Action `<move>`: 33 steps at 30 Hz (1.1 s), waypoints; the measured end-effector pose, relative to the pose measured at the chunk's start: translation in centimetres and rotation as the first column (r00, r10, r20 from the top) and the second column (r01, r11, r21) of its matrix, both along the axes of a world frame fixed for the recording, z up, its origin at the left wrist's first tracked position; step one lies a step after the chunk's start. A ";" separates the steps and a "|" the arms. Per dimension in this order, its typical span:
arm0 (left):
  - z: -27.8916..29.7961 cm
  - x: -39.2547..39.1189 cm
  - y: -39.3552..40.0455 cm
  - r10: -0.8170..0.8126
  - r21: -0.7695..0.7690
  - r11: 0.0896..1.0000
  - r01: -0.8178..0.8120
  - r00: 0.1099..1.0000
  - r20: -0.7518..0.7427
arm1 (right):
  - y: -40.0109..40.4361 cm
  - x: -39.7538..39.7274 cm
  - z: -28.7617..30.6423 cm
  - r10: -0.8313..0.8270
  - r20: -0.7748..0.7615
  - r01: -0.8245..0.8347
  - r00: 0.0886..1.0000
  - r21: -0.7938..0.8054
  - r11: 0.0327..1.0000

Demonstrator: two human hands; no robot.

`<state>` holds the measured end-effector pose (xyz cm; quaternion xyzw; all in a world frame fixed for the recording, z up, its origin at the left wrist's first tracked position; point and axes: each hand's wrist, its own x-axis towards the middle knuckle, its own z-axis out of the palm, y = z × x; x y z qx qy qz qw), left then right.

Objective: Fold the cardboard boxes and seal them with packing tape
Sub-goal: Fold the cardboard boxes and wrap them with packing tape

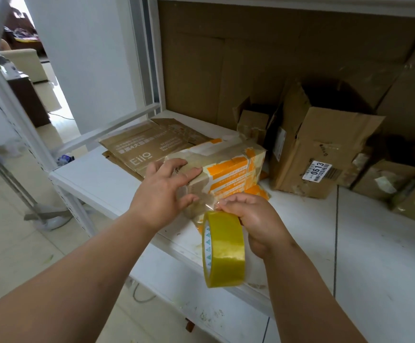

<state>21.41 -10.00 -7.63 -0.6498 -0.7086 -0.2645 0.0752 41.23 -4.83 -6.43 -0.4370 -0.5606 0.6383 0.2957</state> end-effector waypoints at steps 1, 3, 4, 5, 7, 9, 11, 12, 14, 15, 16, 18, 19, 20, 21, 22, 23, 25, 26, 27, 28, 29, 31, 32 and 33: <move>-0.1 -0.1 0.0 -0.006 0.013 1.000 0.007 1.000 -0.016 | 0.0 0.0 0.0 -0.002 -0.007 0.002 1.000 -0.006 1.000; -0.1 -0.1 0.1 -0.014 0.026 1.000 0.015 0.999 -0.046 | -0.1 -0.2 0.0 -0.004 -0.003 0.004 1.000 -0.001 1.000; 0.0 -0.2 0.1 -0.024 0.013 1.000 0.024 0.998 -0.054 | -0.2 -0.3 0.0 -0.002 0.001 0.002 1.000 0.007 1.000; 0.2 -0.5 0.3 -0.039 -0.020 0.999 0.038 0.998 -0.056 | -0.3 -0.5 0.0 0.001 0.004 -0.001 1.000 0.014 1.000; 0.9 -1.6 0.5 -0.091 -0.136 0.988 0.079 0.992 -0.083 | -0.4 -0.9 0.2 0.015 -0.002 -0.015 1.000 0.017 1.000; 1.5 -2.8 0.8 -0.144 -0.221 0.968 0.115 0.983 -0.117 | -0.5 -1.2 0.3 0.031 -0.027 -0.031 0.999 -0.014 0.999; 1.9 -3.4 0.8 -0.171 -0.231 0.963 0.142 0.979 -0.112 | -0.4 -1.5 0.3 0.035 -0.050 -0.038 0.998 -0.044 0.998; 2.1 -3.5 0.9 -0.182 -0.224 0.962 0.154 0.977 -0.110 | -0.4 -1.6 0.3 0.033 -0.058 -0.037 0.998 -0.056 0.998; 2.3 -3.4 1.1 -0.210 -0.211 0.961 0.179 0.969 -0.132 | -0.4 -1.9 0.4 0.025 -0.079 -0.031 0.997 -0.082 0.996; 2.3 -3.4 1.2 -0.221 -0.209 0.960 0.186 0.963 -0.156 | -0.4 -2.0 0.4 0.020 -0.090 -0.029 0.996 -0.092 0.995; 2.3 -3.4 1.4 -0.230 -0.209 0.959 0.192 0.957 -0.177 | -0.4 -2.0 0.4 0.017 -0.098 -0.026 0.995 -0.100 0.995; 2.4 -3.6 1.6 -0.242 -0.207 0.957 0.203 0.952 -0.186 | -0.3 -2.1 0.5 0.011 -0.113 -0.024 0.994 -0.113 0.993; 2.3 -3.7 1.7 -0.246 -0.208 0.956 0.206 0.952 -0.185 | -0.3 -2.1 0.6 0.005 -0.119 -0.019 0.993 -0.121 0.992; 2.3 -3.8 1.8 -0.248 -0.213 0.955 0.208 0.952 -0.179 | -0.3 -2.2 0.6 -0.004 -0.122 -0.012 0.993 -0.129 0.992; 2.2 -3.9 2.0 -0.247 -0.224 0.952 0.208 0.955 -0.163 | -0.3 -2.2 0.6 -0.013 -0.124 -0.003 0.992 -0.134 0.991; 2.3 -4.0 2.0 -0.239 -0.237 0.950 0.204 0.962 -0.133 | -0.3 -2.2 0.6 -0.023 -0.128 0.005 0.992 -0.133 0.991; 2.3 -3.9 2.0 -0.224 -0.245 0.950 0.195 0.970 -0.097 | -0.3 -2.2 0.7 -0.029 -0.134 0.011 0.991 -0.131 0.991; 2.2 -3.5 1.9 -0.183 -0.224 0.960 0.167 0.982 -0.052 | -0.2 -2.1 0.6 -0.045 -0.136 0.028 0.990 -0.127 0.992; 2.0 -3.1 1.8 -0.156 -0.198 0.970 0.142 0.986 -0.057 | -0.2 -2.1 0.5 -0.057 -0.132 0.040 0.990 -0.125 0.991; 1.7 -2.8 1.7 -0.129 -0.168 0.979 0.115 0.989 -0.073 | -0.2 -2.1 0.5 -0.069 -0.132 0.052 0.989 -0.128 0.990; 1.4 -2.4 1.6 -0.107 -0.136 0.986 0.094 0.990 -0.090 | -0.3 -2.2 0.5 -0.081 -0.135 0.062 0.987 -0.139 0.988; 1.0 -2.1 1.5 -0.092 -0.107 0.991 0.081 0.991 -0.100 | -0.3 -2.1 0.5 -0.092 -0.140 0.070 0.986 -0.154 0.986; 0.4 -1.8 1.5 -0.076 -0.069 0.995 0.070 0.993 -0.091 | -0.3 -2.0 0.5 -0.112 -0.135 0.090 0.984 -0.158 0.983; 0.3 -1.7 1.6 -0.069 -0.065 0.996 0.064 0.995 -0.071 | -0.2 -1.9 0.4 -0.126 -0.122 0.108 0.985 -0.143 0.984; 0.4 -1.7 1.6 -0.060 -0.069 0.996 0.056 0.997 -0.047 | -0.1 -1.7 0.4 -0.139 -0.106 0.126 0.985 -0.119 0.985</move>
